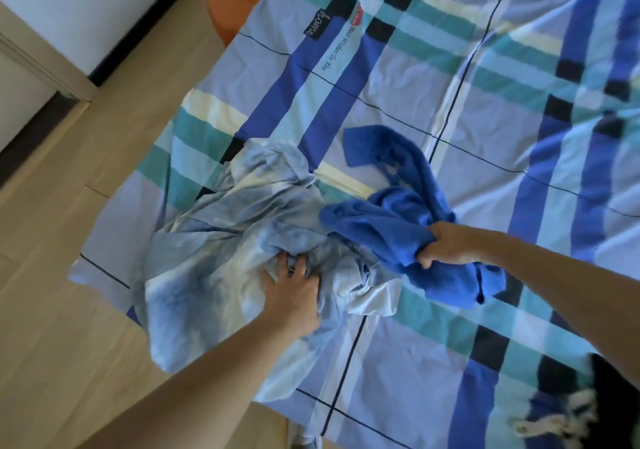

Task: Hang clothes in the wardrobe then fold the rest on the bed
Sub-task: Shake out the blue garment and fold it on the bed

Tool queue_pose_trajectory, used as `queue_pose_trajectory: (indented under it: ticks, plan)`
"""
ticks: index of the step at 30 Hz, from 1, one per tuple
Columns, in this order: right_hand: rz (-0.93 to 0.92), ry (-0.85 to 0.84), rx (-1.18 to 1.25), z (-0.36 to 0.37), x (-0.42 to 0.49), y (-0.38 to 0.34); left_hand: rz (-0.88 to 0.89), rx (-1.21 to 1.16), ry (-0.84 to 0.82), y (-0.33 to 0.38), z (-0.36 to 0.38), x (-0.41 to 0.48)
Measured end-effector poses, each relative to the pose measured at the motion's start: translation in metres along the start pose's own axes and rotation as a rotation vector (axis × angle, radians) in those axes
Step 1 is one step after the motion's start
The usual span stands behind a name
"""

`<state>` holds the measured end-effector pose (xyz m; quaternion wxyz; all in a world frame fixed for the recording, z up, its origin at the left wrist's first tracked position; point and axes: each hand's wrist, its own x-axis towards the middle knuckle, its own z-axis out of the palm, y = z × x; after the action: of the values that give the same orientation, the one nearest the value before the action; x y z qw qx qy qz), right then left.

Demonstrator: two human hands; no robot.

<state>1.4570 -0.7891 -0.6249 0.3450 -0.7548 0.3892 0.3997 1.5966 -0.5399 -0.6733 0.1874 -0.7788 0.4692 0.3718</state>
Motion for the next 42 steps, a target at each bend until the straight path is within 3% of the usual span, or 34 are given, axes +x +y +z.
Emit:
queue_pose_trajectory:
  ticks: [3,5,8,10,12,16,18,21,29,33,38,42]
  plan:
    - [0.015,0.099,0.371,0.005,-0.054,0.011,0.047,-0.150,0.205,0.028,-0.023,-0.029]
    - [0.001,0.151,0.584,0.002,-0.099,0.013,0.201,-0.533,0.332,0.057,-0.045,-0.063]
    - [-0.087,0.247,0.777,-0.013,-0.172,0.007,0.253,-1.423,0.045,0.111,-0.104,-0.124]
    - [-0.205,0.332,0.812,-0.024,-0.226,0.000,0.241,-1.746,-0.023,0.137,-0.141,-0.160]
    - [-0.323,0.413,0.778,-0.041,-0.297,-0.004,0.278,-1.888,-0.008,0.158,-0.191,-0.209]
    - [-0.539,0.504,0.735,-0.060,-0.387,-0.009,0.390,-1.800,0.154,0.182,-0.257,-0.276]
    - [-0.600,0.540,0.827,-0.070,-0.438,-0.003,0.421,-1.766,0.231,0.193,-0.289,-0.323]
    - [-0.712,0.592,1.058,-0.095,-0.508,0.011,0.539,-1.726,0.215,0.201,-0.336,-0.382]
    - [-1.057,0.628,1.328,-0.146,-0.659,0.022,0.817,-1.755,0.250,0.228,-0.415,-0.511]
    - [-1.119,0.690,1.454,-0.162,-0.708,0.027,0.931,-1.814,0.305,0.225,-0.434,-0.541]
    - [-1.081,0.878,1.375,-0.180,-0.746,0.040,0.982,-1.728,0.501,0.219,-0.456,-0.563]
    - [-1.003,1.045,1.329,-0.192,-0.770,0.048,0.884,-1.570,0.474,0.215,-0.475,-0.589]
